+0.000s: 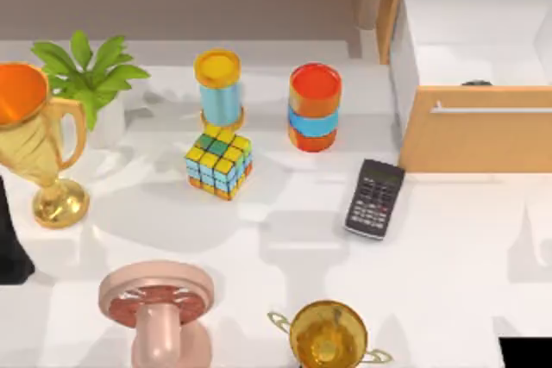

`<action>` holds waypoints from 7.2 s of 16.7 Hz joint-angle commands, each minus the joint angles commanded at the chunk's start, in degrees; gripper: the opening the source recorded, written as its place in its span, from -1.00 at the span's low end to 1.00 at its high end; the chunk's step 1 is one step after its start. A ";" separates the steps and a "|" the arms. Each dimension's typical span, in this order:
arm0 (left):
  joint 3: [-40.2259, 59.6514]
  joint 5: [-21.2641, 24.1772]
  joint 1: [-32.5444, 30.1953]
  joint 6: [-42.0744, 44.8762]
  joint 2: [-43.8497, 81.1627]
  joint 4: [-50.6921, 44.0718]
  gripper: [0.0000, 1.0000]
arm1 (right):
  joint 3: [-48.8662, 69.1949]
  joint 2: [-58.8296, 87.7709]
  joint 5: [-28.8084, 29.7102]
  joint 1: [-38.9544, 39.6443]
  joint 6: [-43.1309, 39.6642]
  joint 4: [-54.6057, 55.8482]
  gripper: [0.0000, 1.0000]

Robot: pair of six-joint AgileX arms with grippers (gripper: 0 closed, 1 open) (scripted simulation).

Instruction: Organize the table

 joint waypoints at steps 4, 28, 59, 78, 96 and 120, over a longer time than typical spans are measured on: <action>0.00 0.00 0.00 0.00 0.00 0.00 1.00 | 1.54 1.69 0.00 0.11 -0.08 -1.03 1.00; 0.00 0.00 0.00 0.00 0.00 0.00 1.00 | 109.00 122.16 -0.11 6.77 -4.67 -60.85 1.00; 0.00 0.00 0.00 0.00 0.00 0.00 1.00 | 120.22 140.60 -0.03 7.30 -5.19 -63.90 0.40; 0.00 0.00 0.00 0.00 0.00 0.00 1.00 | 120.23 140.53 -0.05 7.21 -5.11 -63.91 -1.00; 0.00 0.00 0.00 0.00 0.00 0.00 1.00 | 91.82 91.58 1.23 14.14 14.71 -61.01 -1.00; 0.00 0.00 0.00 0.00 0.00 0.00 1.00 | 27.29 57.47 2.47 22.30 20.83 -54.44 -1.00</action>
